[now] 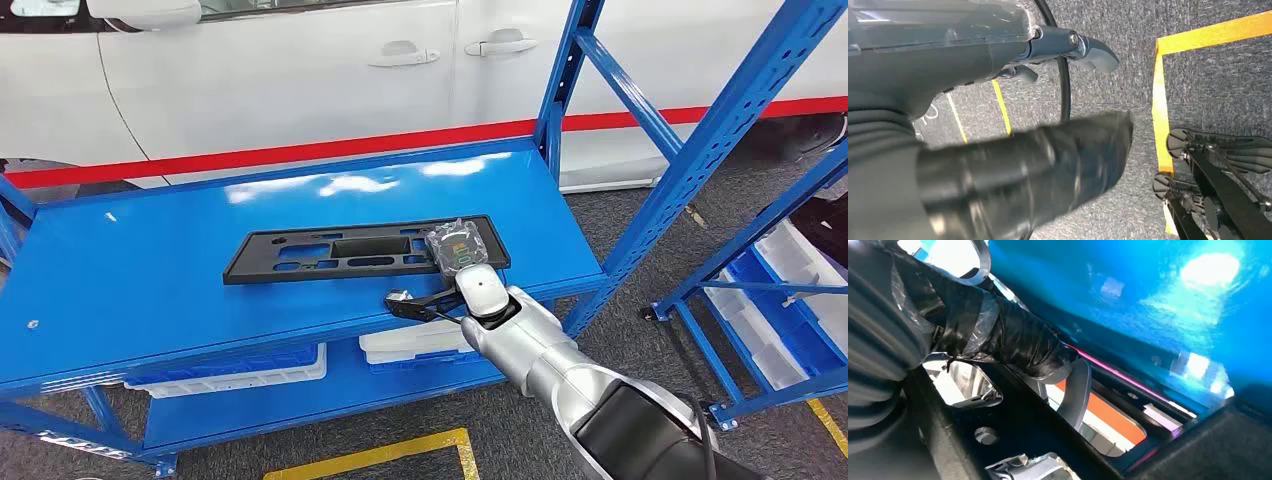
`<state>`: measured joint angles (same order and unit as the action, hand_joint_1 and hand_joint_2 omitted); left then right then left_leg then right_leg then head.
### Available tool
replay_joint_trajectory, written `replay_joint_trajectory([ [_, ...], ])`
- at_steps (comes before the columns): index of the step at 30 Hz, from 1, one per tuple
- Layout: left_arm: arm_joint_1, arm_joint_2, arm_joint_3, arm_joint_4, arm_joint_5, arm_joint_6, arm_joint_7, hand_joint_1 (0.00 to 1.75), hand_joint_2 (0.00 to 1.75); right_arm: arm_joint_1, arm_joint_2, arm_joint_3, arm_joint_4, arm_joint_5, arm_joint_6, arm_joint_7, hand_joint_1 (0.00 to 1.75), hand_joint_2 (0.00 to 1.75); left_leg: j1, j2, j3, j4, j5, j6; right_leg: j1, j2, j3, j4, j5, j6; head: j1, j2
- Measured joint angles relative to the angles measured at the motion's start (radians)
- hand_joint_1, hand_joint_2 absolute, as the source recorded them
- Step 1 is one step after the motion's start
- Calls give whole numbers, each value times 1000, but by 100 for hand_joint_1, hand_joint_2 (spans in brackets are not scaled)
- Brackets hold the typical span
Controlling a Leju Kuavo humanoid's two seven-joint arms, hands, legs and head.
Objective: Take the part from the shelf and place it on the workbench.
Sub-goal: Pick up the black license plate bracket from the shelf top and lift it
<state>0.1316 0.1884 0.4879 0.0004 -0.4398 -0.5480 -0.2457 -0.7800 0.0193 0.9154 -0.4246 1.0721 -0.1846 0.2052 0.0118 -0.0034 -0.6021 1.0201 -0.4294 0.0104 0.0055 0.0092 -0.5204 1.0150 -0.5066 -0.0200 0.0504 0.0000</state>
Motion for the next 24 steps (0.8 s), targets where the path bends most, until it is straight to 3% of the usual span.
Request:
replay_joint_trajectory([
  [9, 0, -1, 0, 0, 6, 1, 1, 0, 175, 5, 4, -14, 0, 4, -20, -25, 175, 175, 0, 0, 0, 0, 0, 0, 0, 0, 0, 0, 0, 0, 0, 0],
  [13, 3, -1, 0, 0, 4, 2, -7, 0, 175, 13, 3, -38, -19, -16, -74, -85, 175, 175, 0, 0, 0, 0, 0, 0, 0, 0, 0, 0, 0, 0, 0, 0],
  [21, 16, -1, 0, 0, 8, 15, -21, 0, 175, 59, -29, -114, -219, -72, -98, -165, 175, 175, 0, 0, -3, 1, 0, 0, 0, 1, -3, 0, 0, 0, 0, 0],
  [24, 19, -2, 0, 0, 11, 20, -22, 0, 175, 80, -46, -131, -305, -72, -118, -188, 175, 175, -3, -1, -6, 6, -4, 6, -3, 1, -4, -1, 0, 5, 0, 0],
])
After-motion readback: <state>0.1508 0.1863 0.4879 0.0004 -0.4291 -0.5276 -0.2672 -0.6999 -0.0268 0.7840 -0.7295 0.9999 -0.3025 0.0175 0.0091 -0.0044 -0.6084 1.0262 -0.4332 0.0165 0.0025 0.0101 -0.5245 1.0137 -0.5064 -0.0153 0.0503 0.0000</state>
